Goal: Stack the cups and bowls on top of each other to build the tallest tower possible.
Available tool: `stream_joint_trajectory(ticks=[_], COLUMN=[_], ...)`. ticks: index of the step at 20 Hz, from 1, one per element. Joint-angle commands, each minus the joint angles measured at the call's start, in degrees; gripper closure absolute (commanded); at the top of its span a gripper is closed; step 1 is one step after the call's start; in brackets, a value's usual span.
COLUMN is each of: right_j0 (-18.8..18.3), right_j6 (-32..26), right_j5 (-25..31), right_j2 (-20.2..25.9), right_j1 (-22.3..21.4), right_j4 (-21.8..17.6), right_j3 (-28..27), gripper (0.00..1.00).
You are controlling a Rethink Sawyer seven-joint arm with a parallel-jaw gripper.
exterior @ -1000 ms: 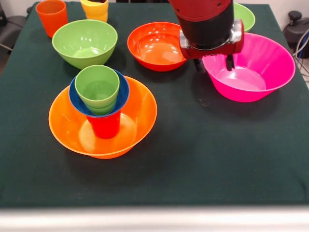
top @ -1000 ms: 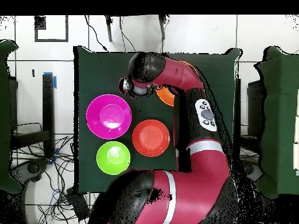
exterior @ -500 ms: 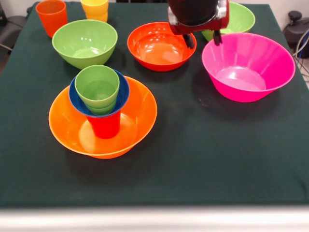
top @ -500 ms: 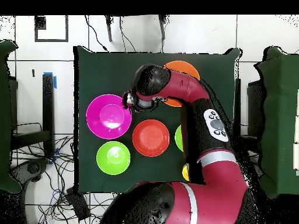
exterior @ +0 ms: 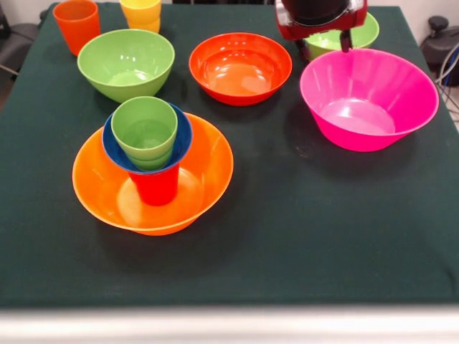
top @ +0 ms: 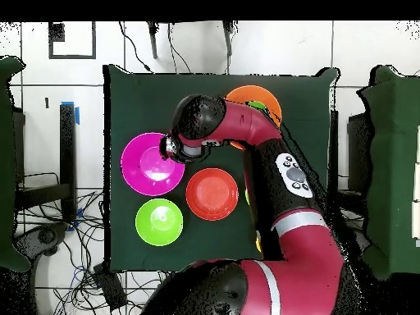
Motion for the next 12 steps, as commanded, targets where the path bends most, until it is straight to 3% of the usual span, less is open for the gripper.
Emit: stream_joint_trajectory(ticks=[1, 12], right_j0=[0.03, -1.0], right_j6=[-11.87, -10.74], right_j5=[-4.94, -4.18], right_j2=[5.1, 5.48], right_j1=[2.97, 3.47], right_j4=[-6.22, -10.19], right_j3=[1.46, -0.06], gripper=[0.0, 0.0])
